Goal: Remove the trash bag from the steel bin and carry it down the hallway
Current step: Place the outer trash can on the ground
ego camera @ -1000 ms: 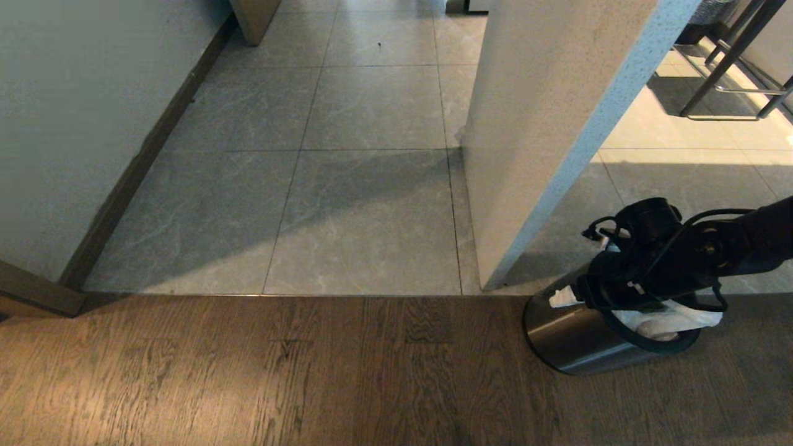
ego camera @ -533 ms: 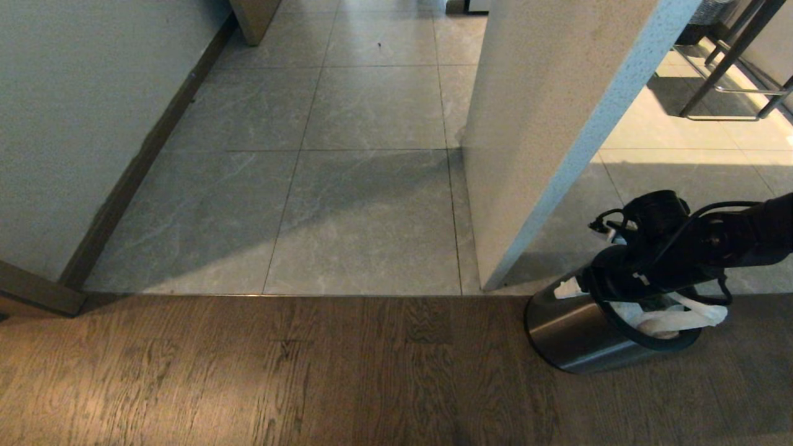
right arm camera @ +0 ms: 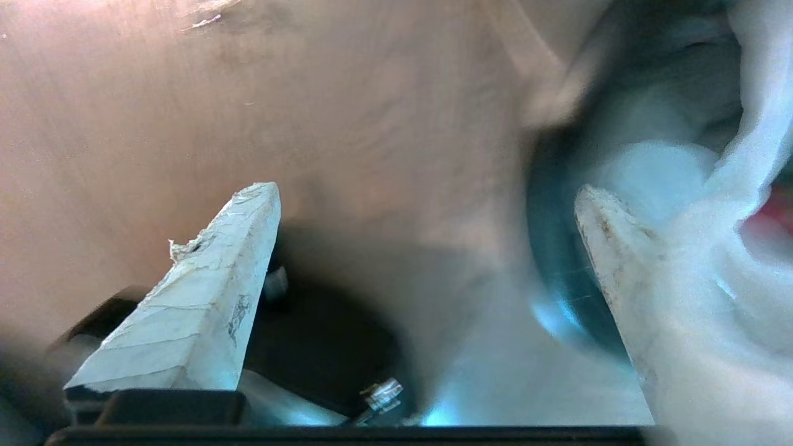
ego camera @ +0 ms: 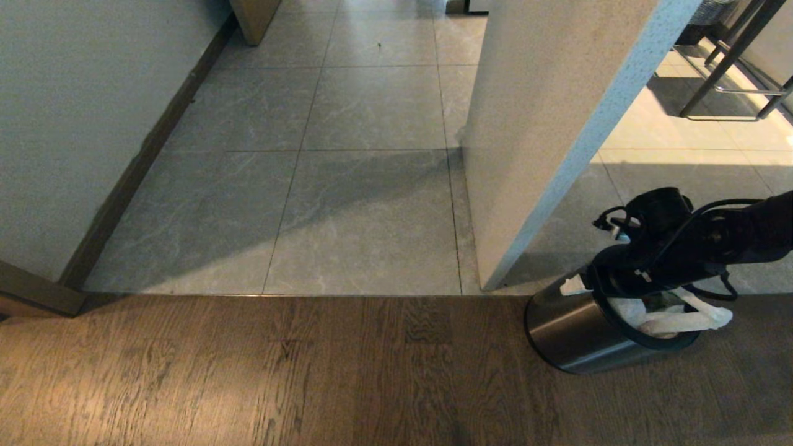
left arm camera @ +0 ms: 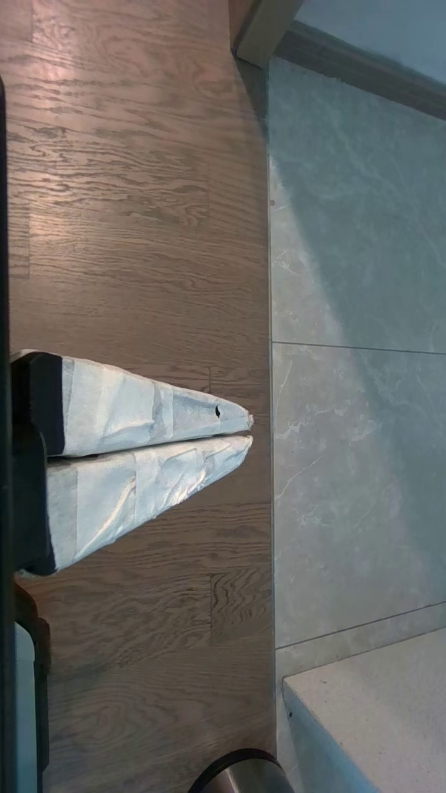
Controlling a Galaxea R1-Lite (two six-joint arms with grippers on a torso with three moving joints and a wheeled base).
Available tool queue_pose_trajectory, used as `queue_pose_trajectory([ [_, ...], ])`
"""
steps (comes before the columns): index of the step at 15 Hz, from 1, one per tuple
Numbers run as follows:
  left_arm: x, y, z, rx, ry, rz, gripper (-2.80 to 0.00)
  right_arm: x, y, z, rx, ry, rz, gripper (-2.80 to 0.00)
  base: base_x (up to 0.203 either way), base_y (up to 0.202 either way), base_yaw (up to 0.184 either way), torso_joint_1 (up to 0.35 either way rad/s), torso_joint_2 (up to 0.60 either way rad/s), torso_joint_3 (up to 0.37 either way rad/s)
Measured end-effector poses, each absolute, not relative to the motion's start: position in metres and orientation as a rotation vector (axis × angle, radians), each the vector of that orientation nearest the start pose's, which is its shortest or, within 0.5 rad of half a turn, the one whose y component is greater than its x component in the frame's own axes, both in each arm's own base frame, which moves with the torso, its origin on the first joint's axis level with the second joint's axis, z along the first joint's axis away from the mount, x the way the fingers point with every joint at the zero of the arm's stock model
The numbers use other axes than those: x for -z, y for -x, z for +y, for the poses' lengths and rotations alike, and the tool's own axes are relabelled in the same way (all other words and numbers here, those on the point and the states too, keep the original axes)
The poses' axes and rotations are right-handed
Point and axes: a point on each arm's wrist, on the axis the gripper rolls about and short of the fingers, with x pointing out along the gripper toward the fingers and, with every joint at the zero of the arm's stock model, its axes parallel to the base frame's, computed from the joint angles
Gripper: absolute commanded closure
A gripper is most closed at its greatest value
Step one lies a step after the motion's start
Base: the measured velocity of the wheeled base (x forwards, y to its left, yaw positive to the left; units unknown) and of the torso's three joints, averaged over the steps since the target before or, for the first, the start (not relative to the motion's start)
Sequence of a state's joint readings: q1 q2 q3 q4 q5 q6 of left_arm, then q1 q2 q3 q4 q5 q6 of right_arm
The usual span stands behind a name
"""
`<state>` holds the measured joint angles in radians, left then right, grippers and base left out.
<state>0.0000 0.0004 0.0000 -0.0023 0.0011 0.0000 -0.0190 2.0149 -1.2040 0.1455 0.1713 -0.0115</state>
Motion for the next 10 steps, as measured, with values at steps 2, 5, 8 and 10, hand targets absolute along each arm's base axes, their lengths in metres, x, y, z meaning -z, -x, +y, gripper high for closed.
queue_pose_trajectory([
  [2,-0.076,0.023,0.000,-0.001,0.000,-0.003,0.00,-0.114,-0.365,-0.010,-0.148,-0.047,0.943,-2.80,0.000,0.000,0.000,0.000,0.00,0.000],
  [5,-0.076,0.023,0.000,-0.001,0.000,-0.002,0.00,-0.110,-0.366,-0.019,-0.149,-0.020,0.954,-2.80,0.000,0.000,0.000,0.000,0.00,0.000],
  [8,-0.076,0.023,0.000,-0.001,0.000,-0.002,0.00,-0.102,-0.369,-0.020,-0.139,-0.061,0.982,-2.80,0.000,0.000,0.000,0.000,0.00,0.000],
  [10,-0.076,0.023,0.000,-0.001,0.000,-0.002,0.00,-0.104,-0.369,-0.019,-0.153,-0.081,0.982,-2.80,0.000,0.000,0.000,0.000,0.00,0.000],
])
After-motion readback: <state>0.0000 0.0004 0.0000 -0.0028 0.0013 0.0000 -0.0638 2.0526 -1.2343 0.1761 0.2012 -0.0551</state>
